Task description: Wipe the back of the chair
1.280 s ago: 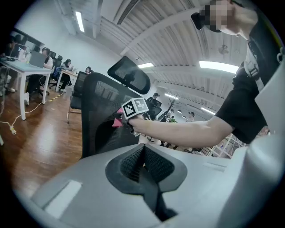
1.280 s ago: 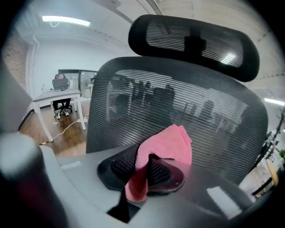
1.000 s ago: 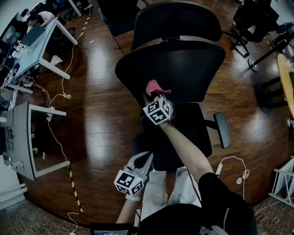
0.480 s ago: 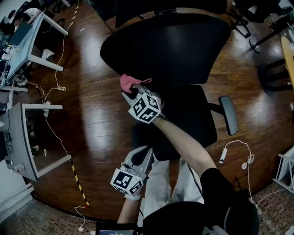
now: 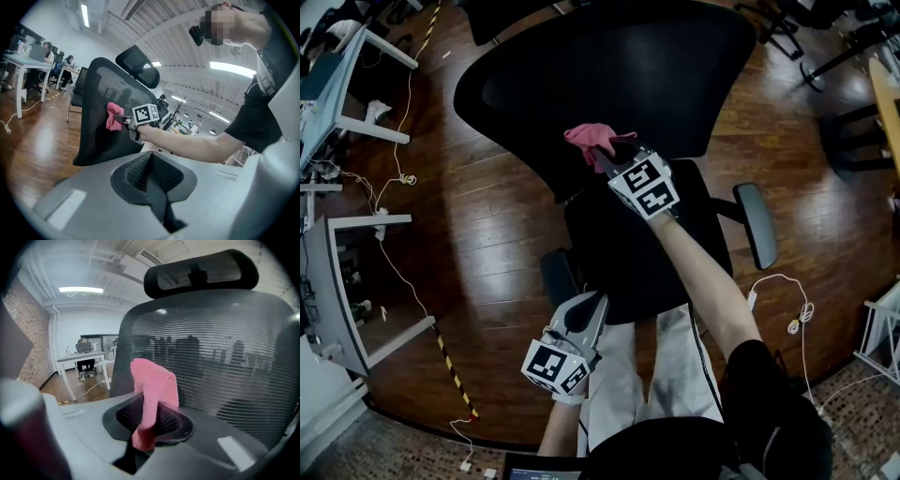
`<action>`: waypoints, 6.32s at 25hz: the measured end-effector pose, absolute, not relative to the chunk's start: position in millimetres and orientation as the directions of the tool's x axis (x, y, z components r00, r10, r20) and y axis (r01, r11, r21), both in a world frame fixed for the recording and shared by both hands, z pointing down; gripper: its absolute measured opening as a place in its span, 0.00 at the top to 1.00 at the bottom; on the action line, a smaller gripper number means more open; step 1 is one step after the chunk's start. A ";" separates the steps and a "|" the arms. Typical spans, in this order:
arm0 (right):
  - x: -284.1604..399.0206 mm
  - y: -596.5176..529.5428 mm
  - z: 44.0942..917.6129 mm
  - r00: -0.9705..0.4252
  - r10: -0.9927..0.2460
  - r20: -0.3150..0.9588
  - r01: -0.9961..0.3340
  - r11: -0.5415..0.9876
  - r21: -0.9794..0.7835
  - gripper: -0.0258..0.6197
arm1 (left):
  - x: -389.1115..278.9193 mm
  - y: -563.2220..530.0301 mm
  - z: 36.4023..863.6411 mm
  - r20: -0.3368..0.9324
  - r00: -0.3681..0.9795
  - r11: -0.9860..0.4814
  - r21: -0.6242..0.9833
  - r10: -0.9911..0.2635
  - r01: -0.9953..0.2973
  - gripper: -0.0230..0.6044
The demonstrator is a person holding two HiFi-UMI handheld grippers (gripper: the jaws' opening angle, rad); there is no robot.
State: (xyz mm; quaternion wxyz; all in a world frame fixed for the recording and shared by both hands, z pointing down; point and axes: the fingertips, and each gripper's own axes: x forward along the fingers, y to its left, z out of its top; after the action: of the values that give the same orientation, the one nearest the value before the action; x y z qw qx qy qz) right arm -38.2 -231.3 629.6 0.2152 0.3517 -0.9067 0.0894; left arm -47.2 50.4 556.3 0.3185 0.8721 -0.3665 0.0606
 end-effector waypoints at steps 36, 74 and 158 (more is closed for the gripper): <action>140.8 -239.8 712.6 -0.233 -0.728 0.645 -0.895 0.419 0.150 0.89 | -29.3 55.6 584.8 0.383 0.729 -0.510 0.531 -0.568 -0.676 0.98; -44.4 -176.4 788.9 -0.537 -0.439 0.721 -0.578 0.814 0.065 0.89 | -41.8 56.6 629.2 0.389 0.704 -0.454 0.560 -0.594 -0.693 0.98; 47.5 -271.8 589.2 -0.509 -0.747 0.428 -0.807 0.587 0.066 0.89 | 2.7 58.1 608.9 0.385 0.748 -0.526 0.540 -0.540 -0.657 0.98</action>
State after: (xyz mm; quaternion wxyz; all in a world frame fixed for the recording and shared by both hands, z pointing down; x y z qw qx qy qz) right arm 47.5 -271.8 589.2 0.2105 0.4486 -0.8657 0.0710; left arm 2.7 58.1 608.9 0.3443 0.8692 -0.3445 0.0849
